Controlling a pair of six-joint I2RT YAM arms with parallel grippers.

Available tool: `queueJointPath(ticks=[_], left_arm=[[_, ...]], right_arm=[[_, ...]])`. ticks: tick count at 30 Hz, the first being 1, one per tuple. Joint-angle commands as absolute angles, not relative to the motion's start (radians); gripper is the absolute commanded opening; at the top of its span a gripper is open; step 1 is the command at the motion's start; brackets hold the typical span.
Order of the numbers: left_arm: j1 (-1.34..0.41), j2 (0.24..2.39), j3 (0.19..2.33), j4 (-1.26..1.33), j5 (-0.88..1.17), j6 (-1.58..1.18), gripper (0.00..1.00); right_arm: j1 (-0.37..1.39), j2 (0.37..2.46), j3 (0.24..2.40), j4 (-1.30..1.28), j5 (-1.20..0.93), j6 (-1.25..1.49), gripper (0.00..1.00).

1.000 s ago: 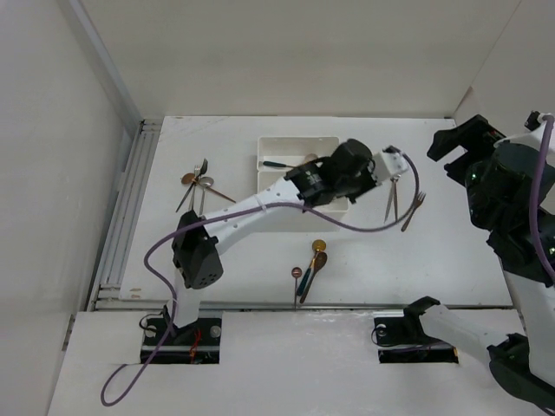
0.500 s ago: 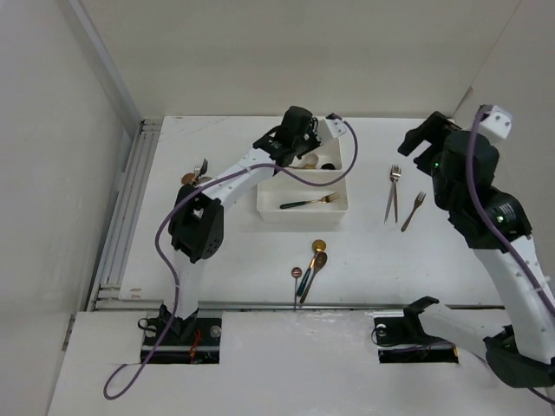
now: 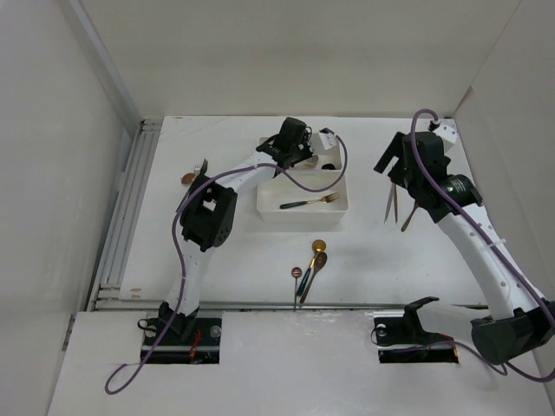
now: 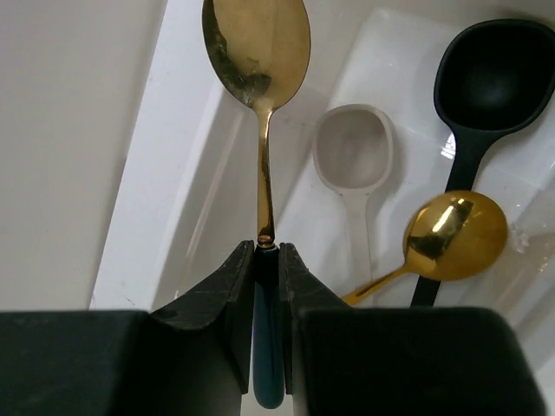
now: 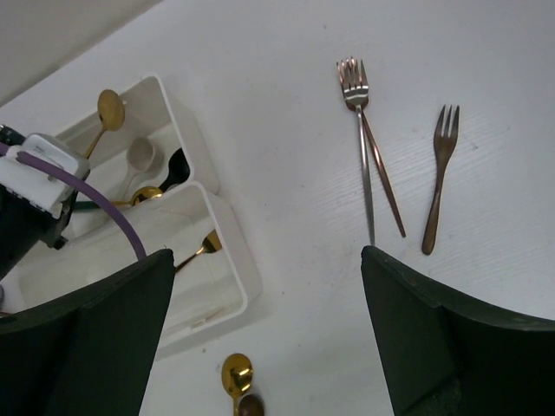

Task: Sort the eating utensils into containers

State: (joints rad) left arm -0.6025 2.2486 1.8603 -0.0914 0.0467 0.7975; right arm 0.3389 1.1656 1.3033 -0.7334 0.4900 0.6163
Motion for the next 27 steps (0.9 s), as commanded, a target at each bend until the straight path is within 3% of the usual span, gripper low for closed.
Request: queueJointPath(ticks=[1, 3, 4, 5, 8, 9, 15, 22, 23, 25, 27], left_arm=[[-0.607, 2.203, 1.835, -0.02, 0.083, 0.847, 0.0], [-0.607, 2.203, 1.824, -0.02, 0.083, 0.847, 0.07], [-0.607, 2.203, 1.824, -0.029, 0.072, 0.847, 0.16], [-0.607, 2.203, 1.824, -0.029, 0.058, 0.847, 0.32], [-0.607, 2.203, 1.835, -0.015, 0.016, 0.796, 0.56], [-0.607, 2.203, 1.845, -0.015, 0.005, 0.782, 0.6], [-0.598, 2.184, 1.985, -0.073, 0.001, 0.6, 0.64], [-0.58, 2.146, 2.106, -0.176, 0.003, 0.456, 0.66], [-0.58, 2.137, 2.12, -0.193, 0.003, 0.427, 0.66], [-0.568, 2.128, 2.152, -0.251, 0.003, 0.399, 0.66], [-0.558, 2.115, 2.161, -0.294, 0.003, 0.353, 0.66]], right_arm=[[0.318, 1.146, 1.281, -0.707, 0.427, 0.659, 0.93], [0.279, 1.146, 1.247, -0.707, 0.407, 0.672, 0.93], [0.267, 1.146, 1.235, -0.707, 0.396, 0.683, 0.93], [0.241, 1.146, 1.211, -0.707, 0.373, 0.683, 0.91], [0.19, 1.166, 1.165, -0.689, 0.344, 0.683, 0.81], [0.175, 1.166, 1.154, -0.689, 0.335, 0.683, 0.73], [0.045, 1.287, 1.121, -0.67, 0.289, 0.661, 0.44], [-0.13, 1.477, 1.112, -0.641, 0.244, 0.637, 0.47], [-0.14, 1.505, 1.133, -0.641, 0.255, 0.637, 0.49], [-0.155, 1.586, 1.153, -0.653, 0.255, 0.627, 0.63], [-0.169, 1.638, 1.163, -0.653, 0.242, 0.618, 0.65]])
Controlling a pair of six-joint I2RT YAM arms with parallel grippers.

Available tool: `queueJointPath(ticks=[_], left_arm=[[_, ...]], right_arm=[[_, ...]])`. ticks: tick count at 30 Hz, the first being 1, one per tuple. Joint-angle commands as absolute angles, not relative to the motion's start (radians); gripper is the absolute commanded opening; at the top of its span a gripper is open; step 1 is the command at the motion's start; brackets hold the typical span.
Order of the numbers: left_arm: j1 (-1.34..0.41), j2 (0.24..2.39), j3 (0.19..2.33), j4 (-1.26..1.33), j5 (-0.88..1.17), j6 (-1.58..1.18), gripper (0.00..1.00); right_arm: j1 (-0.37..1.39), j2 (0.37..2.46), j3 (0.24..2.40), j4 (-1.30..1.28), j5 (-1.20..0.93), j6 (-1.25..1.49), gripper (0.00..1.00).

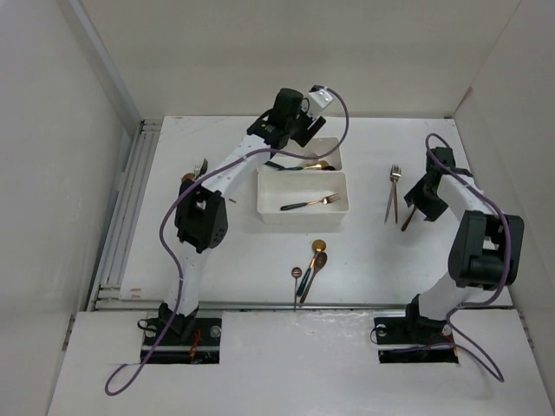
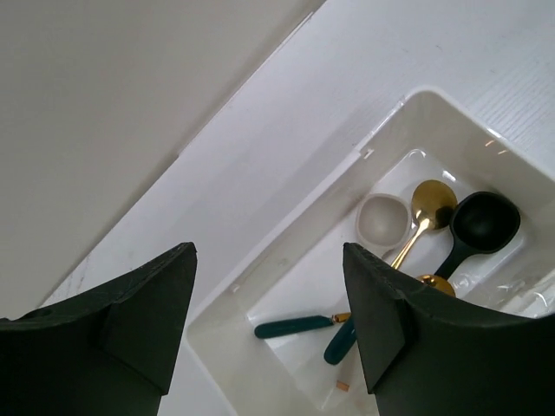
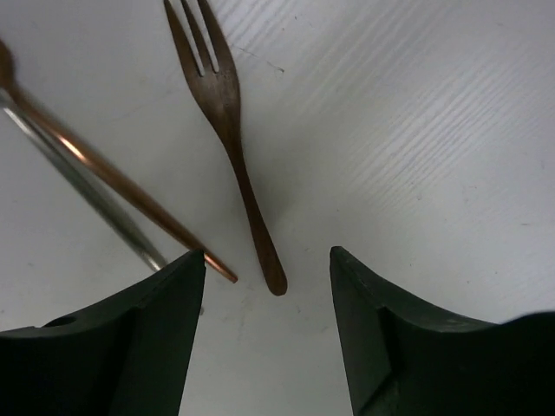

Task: Sort the eating utensils into containers

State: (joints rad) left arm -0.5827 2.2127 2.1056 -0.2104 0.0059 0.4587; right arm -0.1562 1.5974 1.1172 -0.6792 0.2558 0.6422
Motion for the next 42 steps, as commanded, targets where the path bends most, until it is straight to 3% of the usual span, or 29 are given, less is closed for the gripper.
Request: queueJointPath(ticks=[1, 5, 9, 13, 14, 18, 24, 29, 36, 39, 42], left_arm=[[-0.545, 2.099, 2.161, -0.332, 0.017, 0.338, 0.66], [-0.468, 2.022, 2.151, -0.406, 0.075, 0.236, 0.66], [-0.359, 1.939, 2.091, -0.448, 0.104, 0.094, 0.66], [-0.236, 1.864, 1.99, -0.457, 0.115, -0.041, 0.66], [-0.212, 1.85, 1.968, -0.466, 0.104, -0.066, 0.64], [-0.114, 1.789, 1.812, -0.466, 0.063, -0.167, 0.64], [-0.006, 1.723, 1.628, -0.466, 0.051, -0.247, 0.63], [0.051, 1.689, 1.478, -0.466, 0.041, -0.264, 0.6], [0.074, 1.634, 1.307, -0.431, -0.02, -0.154, 0.51], [0.074, 1.624, 1.247, -0.401, 0.02, -0.127, 0.46], [0.055, 1.615, 1.203, -0.376, 0.049, -0.075, 0.46]], right_arm=[[-0.169, 1.649, 1.163, -0.653, 0.227, 0.618, 0.65], [-0.169, 1.716, 1.172, -0.644, 0.201, 0.607, 0.65], [-0.202, 1.801, 1.193, -0.644, 0.166, 0.607, 0.57], [-0.215, 1.858, 1.233, -0.653, 0.147, 0.589, 0.36], [-0.215, 1.868, 1.233, -0.653, 0.147, 0.589, 0.24], [-0.215, 1.868, 1.233, -0.653, 0.126, 0.609, 0.0], [-0.236, 1.777, 1.233, -0.644, 0.202, 0.699, 0.0], [-0.172, 1.499, 1.233, -0.653, 0.288, 0.912, 0.0], [0.201, 1.249, 1.154, -0.58, 0.269, 1.425, 0.0], [0.371, 1.238, 1.074, -0.474, 0.238, 1.642, 0.0], [0.501, 1.328, 1.115, -0.451, 0.219, 1.694, 0.0]])
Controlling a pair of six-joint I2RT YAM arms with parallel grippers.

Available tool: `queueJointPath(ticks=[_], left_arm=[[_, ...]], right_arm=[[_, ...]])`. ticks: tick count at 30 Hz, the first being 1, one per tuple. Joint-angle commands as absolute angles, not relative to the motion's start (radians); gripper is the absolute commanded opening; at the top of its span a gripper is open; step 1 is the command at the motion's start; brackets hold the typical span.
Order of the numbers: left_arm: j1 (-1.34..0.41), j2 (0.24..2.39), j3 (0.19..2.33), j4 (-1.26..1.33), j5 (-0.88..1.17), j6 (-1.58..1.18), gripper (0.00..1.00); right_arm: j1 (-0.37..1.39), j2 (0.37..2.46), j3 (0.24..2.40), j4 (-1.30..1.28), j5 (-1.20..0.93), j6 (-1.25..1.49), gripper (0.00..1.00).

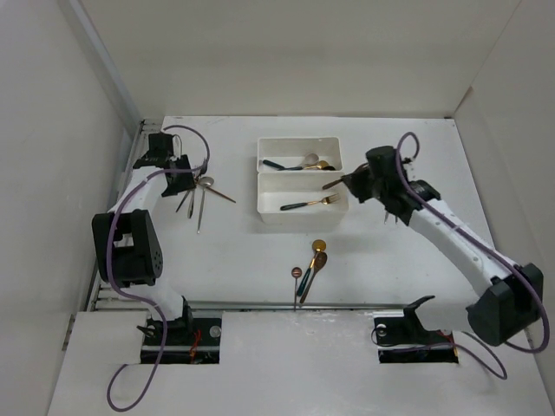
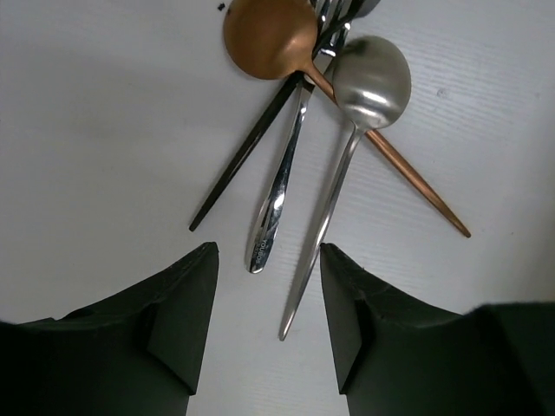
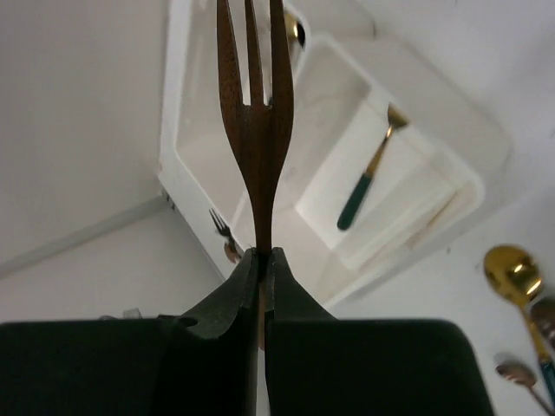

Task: Sort the eating utensils into containers

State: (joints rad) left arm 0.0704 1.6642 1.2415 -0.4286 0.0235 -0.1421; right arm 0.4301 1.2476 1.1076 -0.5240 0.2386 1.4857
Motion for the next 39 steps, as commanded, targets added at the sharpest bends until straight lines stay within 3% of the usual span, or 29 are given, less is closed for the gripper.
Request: queueJointPath(ticks=[1, 15, 16, 17, 21, 23, 30, 35, 36, 39], left_arm=[[0.045, 1.615, 1.19, -0.365, 0.049, -0.057, 0.48], [-0.043, 1.678, 1.083, -0.279, 0.0, 0.041, 0.48], [-0.055, 1.689, 1.083, -0.279, 0.0, 0.041, 0.48], [-0.055, 1.706, 1.083, -0.266, -0.009, 0.041, 0.48], [-0.064, 1.762, 1.108, -0.256, -0.018, 0.041, 0.48], [-0.074, 1.796, 1.118, -0.247, -0.018, 0.041, 0.47], [-0.074, 1.894, 1.172, -0.238, -0.018, 0.041, 0.41], [-0.074, 1.944, 1.21, -0.258, 0.006, 0.041, 0.27], [-0.074, 1.954, 1.219, -0.258, 0.006, 0.041, 0.2], [-0.074, 1.954, 1.229, -0.258, 0.015, 0.051, 0.1]], right_arm=[[0.524, 1.359, 1.14, -0.451, 0.219, 1.706, 0.0], [0.584, 1.721, 1.275, -0.394, 0.083, 1.764, 0.0], [0.584, 1.735, 1.275, -0.394, 0.057, 1.764, 0.05], [0.584, 1.746, 1.275, -0.385, 0.048, 1.764, 0.23], [0.595, 1.746, 1.275, -0.365, 0.038, 1.764, 0.6], [0.604, 1.735, 1.284, -0.365, 0.063, 1.755, 0.66], [0.604, 1.689, 1.359, -0.365, 0.15, 1.619, 0.69], [0.614, 1.648, 1.396, -0.341, 0.186, 1.546, 0.69], [0.614, 1.647, 1.396, -0.341, 0.199, 1.536, 0.69], [0.624, 1.623, 1.405, -0.341, 0.231, 1.51, 0.69]])
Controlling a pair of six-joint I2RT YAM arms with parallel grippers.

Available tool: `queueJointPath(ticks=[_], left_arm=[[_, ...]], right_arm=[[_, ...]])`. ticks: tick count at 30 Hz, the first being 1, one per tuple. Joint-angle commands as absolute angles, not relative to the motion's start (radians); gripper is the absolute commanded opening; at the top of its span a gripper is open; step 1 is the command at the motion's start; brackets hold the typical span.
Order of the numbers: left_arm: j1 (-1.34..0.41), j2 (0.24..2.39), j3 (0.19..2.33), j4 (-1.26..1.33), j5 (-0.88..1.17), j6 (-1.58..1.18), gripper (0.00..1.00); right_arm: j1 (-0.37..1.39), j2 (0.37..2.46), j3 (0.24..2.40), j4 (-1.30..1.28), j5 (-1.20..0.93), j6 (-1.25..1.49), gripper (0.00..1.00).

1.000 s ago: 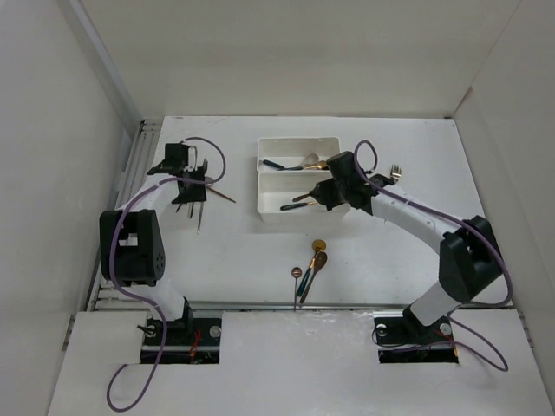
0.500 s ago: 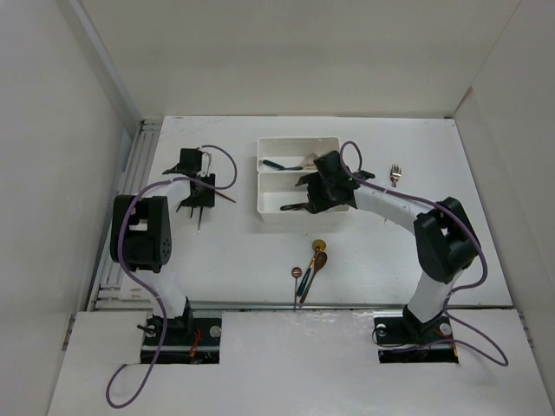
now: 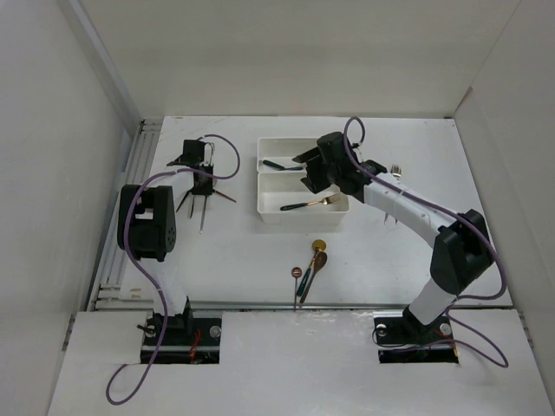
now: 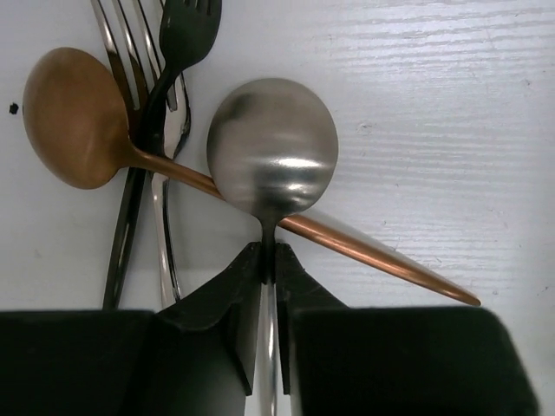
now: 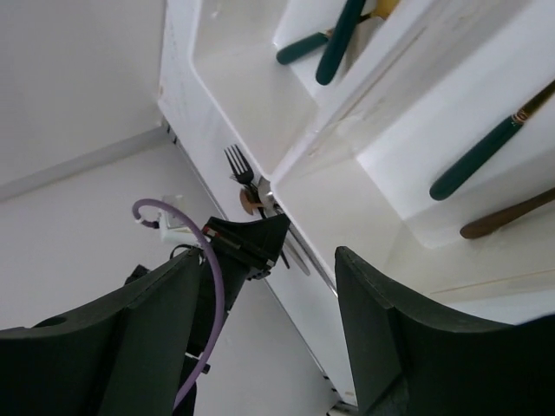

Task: Sort the eating utensils into containers

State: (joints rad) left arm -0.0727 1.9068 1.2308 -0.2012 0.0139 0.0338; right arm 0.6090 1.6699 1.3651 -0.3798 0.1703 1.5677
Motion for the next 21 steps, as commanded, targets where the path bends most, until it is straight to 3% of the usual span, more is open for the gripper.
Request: queueJointPath(ticks=[1, 2, 9, 14, 21], left_arm=[[-0.074, 1.963, 1.229, -0.27, 0.024, 0.051, 0.06], [-0.074, 1.963, 1.229, -0.27, 0.025, 0.051, 0.0], [-0.074, 1.873, 1.261, -0.362, 0.052, 0.092, 0.0], [-0.095, 1.746, 1.434, -0.426, 0.083, 0.241, 0.0], [-0.27, 1.701, 1.624, -0.301, 0.025, 0.547, 0.0]], right_arm=[[0.624, 1.611, 1.405, -0.341, 0.232, 1.509, 0.69], [0.624, 1.611, 1.405, -0.341, 0.248, 1.5, 0.69], [0.624, 1.543, 1.4, -0.298, 0.317, 1.454, 0.69], [0.624, 1.519, 1.511, -0.224, 0.327, 0.989, 0.69], [0.408, 1.346, 1.398, -0.215, 0.255, 0.838, 0.69]])
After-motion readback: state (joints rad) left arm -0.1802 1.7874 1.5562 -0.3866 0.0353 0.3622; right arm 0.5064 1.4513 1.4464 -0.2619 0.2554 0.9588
